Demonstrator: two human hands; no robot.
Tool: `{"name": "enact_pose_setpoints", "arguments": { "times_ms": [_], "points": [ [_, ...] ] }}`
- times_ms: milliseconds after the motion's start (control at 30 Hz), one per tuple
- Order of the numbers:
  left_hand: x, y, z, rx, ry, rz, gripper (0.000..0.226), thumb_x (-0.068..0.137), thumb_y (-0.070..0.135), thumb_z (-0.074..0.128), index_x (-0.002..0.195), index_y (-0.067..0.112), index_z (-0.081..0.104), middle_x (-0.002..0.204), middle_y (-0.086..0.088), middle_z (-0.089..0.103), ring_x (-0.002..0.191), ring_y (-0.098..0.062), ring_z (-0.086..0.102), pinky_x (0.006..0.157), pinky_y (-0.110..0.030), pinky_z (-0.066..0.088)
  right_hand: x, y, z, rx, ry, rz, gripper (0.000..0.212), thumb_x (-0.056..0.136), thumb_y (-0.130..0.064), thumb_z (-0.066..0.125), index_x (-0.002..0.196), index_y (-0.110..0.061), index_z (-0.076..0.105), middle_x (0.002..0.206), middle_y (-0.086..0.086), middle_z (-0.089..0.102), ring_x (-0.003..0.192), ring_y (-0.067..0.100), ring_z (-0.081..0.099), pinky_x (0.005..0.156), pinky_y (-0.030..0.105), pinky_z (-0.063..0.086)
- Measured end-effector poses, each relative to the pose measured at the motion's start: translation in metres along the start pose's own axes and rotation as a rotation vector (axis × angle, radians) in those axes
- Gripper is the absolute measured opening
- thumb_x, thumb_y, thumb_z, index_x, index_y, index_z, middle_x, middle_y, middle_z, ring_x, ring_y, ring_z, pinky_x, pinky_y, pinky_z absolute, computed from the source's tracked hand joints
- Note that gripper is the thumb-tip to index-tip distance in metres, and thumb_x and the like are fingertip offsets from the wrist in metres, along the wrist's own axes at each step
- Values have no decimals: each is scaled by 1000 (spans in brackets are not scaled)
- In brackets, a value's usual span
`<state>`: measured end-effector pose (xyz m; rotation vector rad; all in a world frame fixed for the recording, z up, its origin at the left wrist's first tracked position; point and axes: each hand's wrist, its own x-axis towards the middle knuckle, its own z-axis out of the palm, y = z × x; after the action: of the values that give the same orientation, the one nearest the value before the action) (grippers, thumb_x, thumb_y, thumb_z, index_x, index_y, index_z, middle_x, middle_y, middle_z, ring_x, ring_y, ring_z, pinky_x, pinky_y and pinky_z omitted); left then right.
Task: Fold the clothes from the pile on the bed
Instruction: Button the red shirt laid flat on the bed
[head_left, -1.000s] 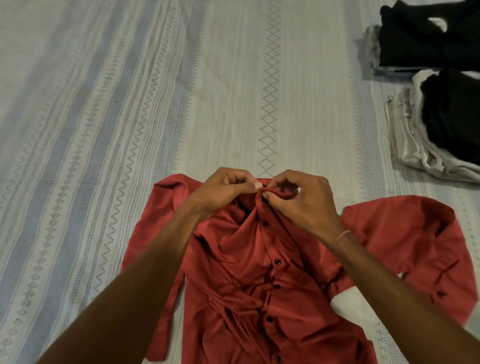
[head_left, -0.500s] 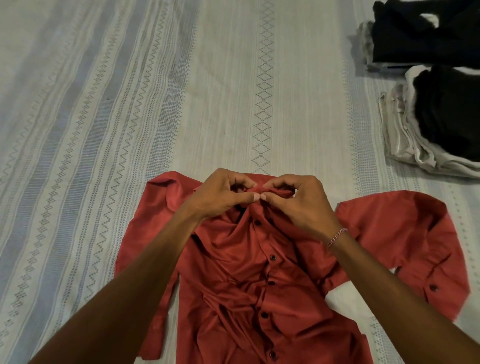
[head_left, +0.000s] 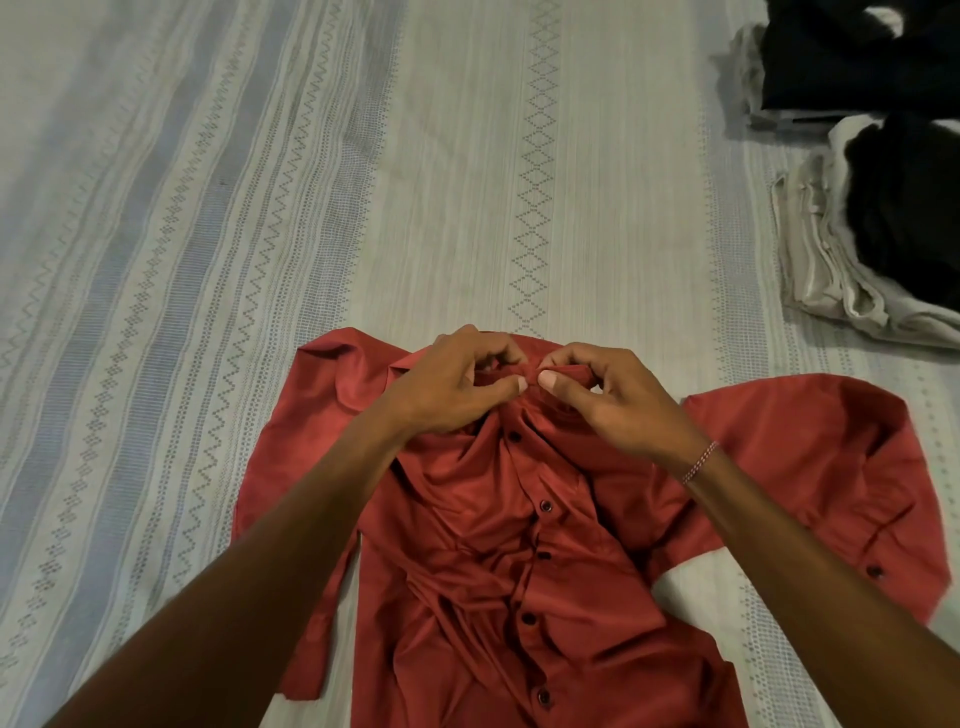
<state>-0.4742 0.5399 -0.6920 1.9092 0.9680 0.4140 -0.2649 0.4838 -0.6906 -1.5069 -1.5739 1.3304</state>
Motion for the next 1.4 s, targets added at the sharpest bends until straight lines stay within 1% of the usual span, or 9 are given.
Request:
{"name": "enact_pose_setpoints", "arguments": {
  "times_ms": [133,300,500,667,733,933,1067,1167,1400],
  "points": [
    [1,-1,-2,-97,9,-27,10,91,15,72,100,11,70,86,5,70,78,-13,64,75,-31,52,1,1,-1,-15,-28,-8,11,101,-23,60,93,-24,67,75,-13,64,65,2,55,66,17,43],
    [1,0,-6,-176,18,-56,21,84,12,80,103,7,72,95,0,73,86,-9,67,81,-26,53,1,6,1,-139,-67,-66,13,103,-30,53,93,-29,60,70,-4,55,60,29,44,56,43,38],
    [3,5,-10,-112,-34,-18,17,84,10,80,100,5,75,88,4,73,82,1,66,77,-10,46,4,4,2,-157,-82,-103,16,104,-23,52,89,-24,59,71,-14,53,62,4,43,59,28,37],
    [2,6,-13,-164,-68,-44,11,91,8,73,100,2,74,86,-7,74,73,-6,66,74,-14,50,6,7,3,-176,-36,-126,13,103,-28,55,93,-21,61,72,0,59,60,24,50,57,39,40],
    [2,6,-14,-203,-93,-60,10,93,7,70,101,1,74,85,-4,74,72,-9,69,72,-18,52,6,8,4,-178,15,-169,10,101,-29,61,97,-20,64,70,-3,62,55,18,52,54,35,42],
    [6,5,-20,-243,-157,-113,12,94,7,69,104,5,75,86,2,75,78,-15,71,76,-25,54,-1,8,12,-278,205,-251,8,97,-33,66,104,-29,69,96,-19,71,82,7,67,94,37,44],
    [7,8,-24,-210,-194,-122,10,94,8,68,101,5,75,84,4,74,78,-13,68,77,-22,52,-2,5,16,-207,229,-245,12,97,-30,68,103,-22,73,94,-16,73,79,12,70,84,39,52],
    [7,10,-24,-173,-185,-114,10,96,10,65,97,4,73,79,-5,71,74,-22,67,76,-30,53,-1,3,14,-105,193,-176,11,97,-25,66,99,-17,74,86,-12,73,75,10,69,70,24,52],
    [8,11,-16,-111,-129,-70,8,95,11,68,97,7,73,80,-3,71,77,-30,63,74,-37,50,-4,1,10,60,44,-82,12,101,-21,59,96,-17,69,88,0,69,84,20,64,78,25,48]
  ]
}}
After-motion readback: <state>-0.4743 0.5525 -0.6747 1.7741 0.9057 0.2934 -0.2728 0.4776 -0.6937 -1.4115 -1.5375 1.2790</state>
